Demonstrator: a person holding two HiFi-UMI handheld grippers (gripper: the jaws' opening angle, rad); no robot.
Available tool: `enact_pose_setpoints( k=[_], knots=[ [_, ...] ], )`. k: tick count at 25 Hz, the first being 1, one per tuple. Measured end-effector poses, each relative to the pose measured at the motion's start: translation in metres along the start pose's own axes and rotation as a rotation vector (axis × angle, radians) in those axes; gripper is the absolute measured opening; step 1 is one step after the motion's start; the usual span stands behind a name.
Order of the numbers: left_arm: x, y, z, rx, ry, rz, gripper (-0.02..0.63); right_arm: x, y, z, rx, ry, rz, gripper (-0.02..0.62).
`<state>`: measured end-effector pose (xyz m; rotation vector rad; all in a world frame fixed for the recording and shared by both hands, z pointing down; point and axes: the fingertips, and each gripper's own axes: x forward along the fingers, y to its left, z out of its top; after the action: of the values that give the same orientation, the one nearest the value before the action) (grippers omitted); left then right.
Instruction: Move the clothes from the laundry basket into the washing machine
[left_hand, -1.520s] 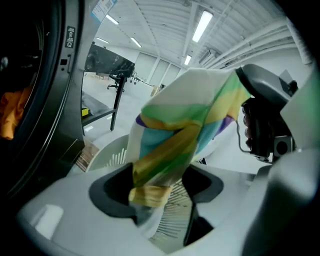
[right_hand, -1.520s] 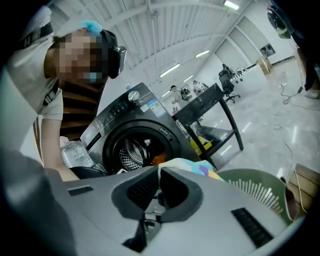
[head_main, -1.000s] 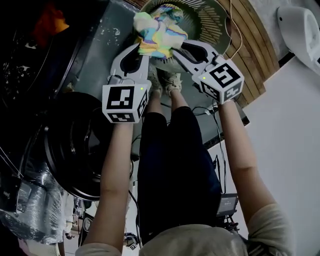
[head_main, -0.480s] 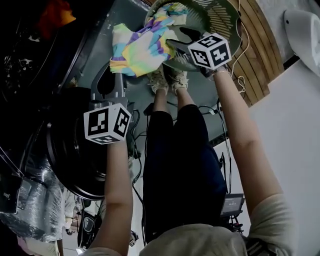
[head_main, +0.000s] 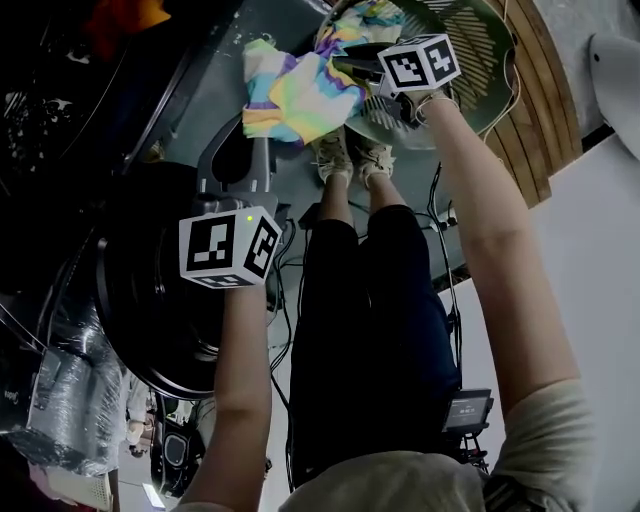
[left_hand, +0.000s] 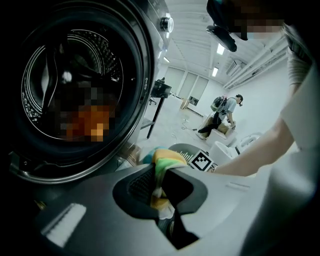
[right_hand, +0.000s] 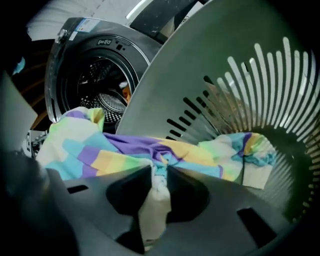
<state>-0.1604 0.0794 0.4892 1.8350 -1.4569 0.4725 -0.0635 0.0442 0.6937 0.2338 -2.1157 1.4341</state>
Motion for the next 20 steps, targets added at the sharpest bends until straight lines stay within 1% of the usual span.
enact_pose_setpoints(
  k=[1, 2, 4, 7, 9, 12, 13, 14, 17, 20],
  knots=[
    [0.001, 0.0, 0.0, -0.005, 0.001, -0.001, 0.031, -0.001, 0.004, -0.001, -0.008, -0.008, 0.0, 0.067],
    [0.001, 0.0, 0.0, -0.01, 0.002, -0.004, 0.031, -0.005, 0.008, -0.002, -0.024, -0.021, -0.011, 0.046],
    [0.004, -0.004, 0.0, -0.021, 0.004, -0.016, 0.031, -0.025, 0.015, 0.002, -0.059, -0.078, -0.044, 0.038],
    [0.015, -0.018, 0.001, -0.044, 0.012, -0.056, 0.031, -0.08, 0.033, 0.021, -0.095, -0.241, -0.087, 0.037],
    [0.023, -0.034, 0.001, -0.051, 0.022, -0.101, 0.031, -0.121, 0.054, 0.033, -0.107, -0.349, -0.11, 0.038],
    [0.034, -0.067, 0.005, -0.046, 0.019, -0.193, 0.036, -0.168, 0.096, 0.046, -0.148, -0.435, -0.134, 0.037],
    [0.037, -0.081, 0.007, -0.037, 0.016, -0.233, 0.05, -0.179, 0.109, 0.049, -0.162, -0.451, -0.132, 0.037],
    [0.04, -0.096, 0.008, -0.024, 0.015, -0.275, 0.083, -0.187, 0.122, 0.052, -0.178, -0.461, -0.126, 0.037],
    [0.05, -0.135, 0.012, 0.018, 0.017, -0.382, 0.226, -0.208, 0.153, 0.061, -0.234, -0.464, -0.118, 0.037],
    [0.053, -0.155, 0.02, 0.09, -0.001, -0.439, 0.274, -0.221, 0.166, 0.069, -0.259, -0.453, -0.137, 0.038]
  ],
)
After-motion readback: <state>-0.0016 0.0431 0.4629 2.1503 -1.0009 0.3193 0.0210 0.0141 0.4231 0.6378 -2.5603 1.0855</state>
